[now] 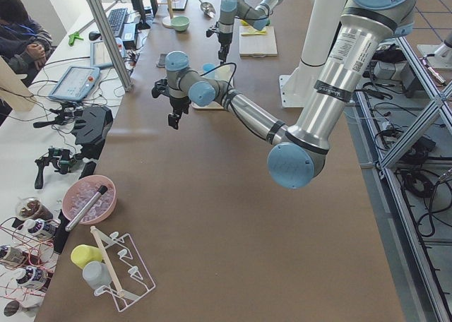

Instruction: Place all cups on tray

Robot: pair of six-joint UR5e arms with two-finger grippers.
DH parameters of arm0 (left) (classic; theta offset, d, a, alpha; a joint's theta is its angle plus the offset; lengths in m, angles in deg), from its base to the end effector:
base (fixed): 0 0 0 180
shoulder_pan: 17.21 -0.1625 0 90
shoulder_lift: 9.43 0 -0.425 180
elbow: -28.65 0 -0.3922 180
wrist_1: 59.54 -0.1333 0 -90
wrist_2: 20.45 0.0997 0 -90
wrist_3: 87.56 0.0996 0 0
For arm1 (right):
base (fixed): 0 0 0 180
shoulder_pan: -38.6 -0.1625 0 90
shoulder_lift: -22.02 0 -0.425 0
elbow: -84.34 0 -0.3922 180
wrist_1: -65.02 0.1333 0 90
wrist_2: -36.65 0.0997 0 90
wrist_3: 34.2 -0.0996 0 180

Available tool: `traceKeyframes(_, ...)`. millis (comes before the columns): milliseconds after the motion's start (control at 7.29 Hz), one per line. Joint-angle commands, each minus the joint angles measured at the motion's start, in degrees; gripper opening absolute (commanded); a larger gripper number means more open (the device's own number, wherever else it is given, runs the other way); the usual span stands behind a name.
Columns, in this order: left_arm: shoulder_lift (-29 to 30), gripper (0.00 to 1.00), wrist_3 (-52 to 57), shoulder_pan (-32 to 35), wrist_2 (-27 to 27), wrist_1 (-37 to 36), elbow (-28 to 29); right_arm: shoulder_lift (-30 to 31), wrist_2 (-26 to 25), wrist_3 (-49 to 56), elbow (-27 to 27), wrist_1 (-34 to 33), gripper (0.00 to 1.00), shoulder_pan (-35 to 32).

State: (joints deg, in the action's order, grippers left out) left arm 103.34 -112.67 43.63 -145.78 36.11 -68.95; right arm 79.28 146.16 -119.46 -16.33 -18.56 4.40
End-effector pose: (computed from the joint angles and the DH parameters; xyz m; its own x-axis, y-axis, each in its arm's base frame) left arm 0.2415 -0.5882 0.3632 0.6623 0.3291 -0.6731 -0.1248 0.9343 0.3340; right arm -0.4820 -0.4486 0.2348 0.5580 0.2851 0.7793 -0.2736 0.9498 -0.1516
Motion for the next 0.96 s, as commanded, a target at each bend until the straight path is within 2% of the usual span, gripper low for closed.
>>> traceKeyframes(0, -2.71, 0.98, 3.72, 3.56, -0.09, -0.20, 0.04, 0.56, 2.18, 1.58, -0.76, -0.70, 1.00, -5.41)
traceKeyframes(137, -6.21, 0.98, 11.33, 7.50, -2.01, -0.55, 0.22, 1.96, 6.20, 6.63, -2.07, -2.97, 1.00, -10.14)
traceKeyframes(411, -11.49, 0.98, 18.94, 16.90, -5.79, -0.55, 1.09, 8.00, 8.79, 20.58, -7.24, -8.15, 1.00, -17.10)
traceKeyframes(549, -13.34, 0.98, 23.05, 20.42, -6.67, -0.55, 2.05, 11.00, 9.58, 29.71, -8.05, -9.57, 1.00, -20.87)
traceKeyframes(686, -14.76, 0.98, 29.01, 24.55, -9.03, -0.55, 4.76, 12.16, 14.63, 39.28, -7.71, -12.72, 1.00, -26.57)
traceKeyframes(823, -16.25, 0.98, 32.81, 28.07, -9.66, -0.46, 6.53, 13.47, 16.68, 49.56, -7.62, -17.36, 1.00, -32.02)
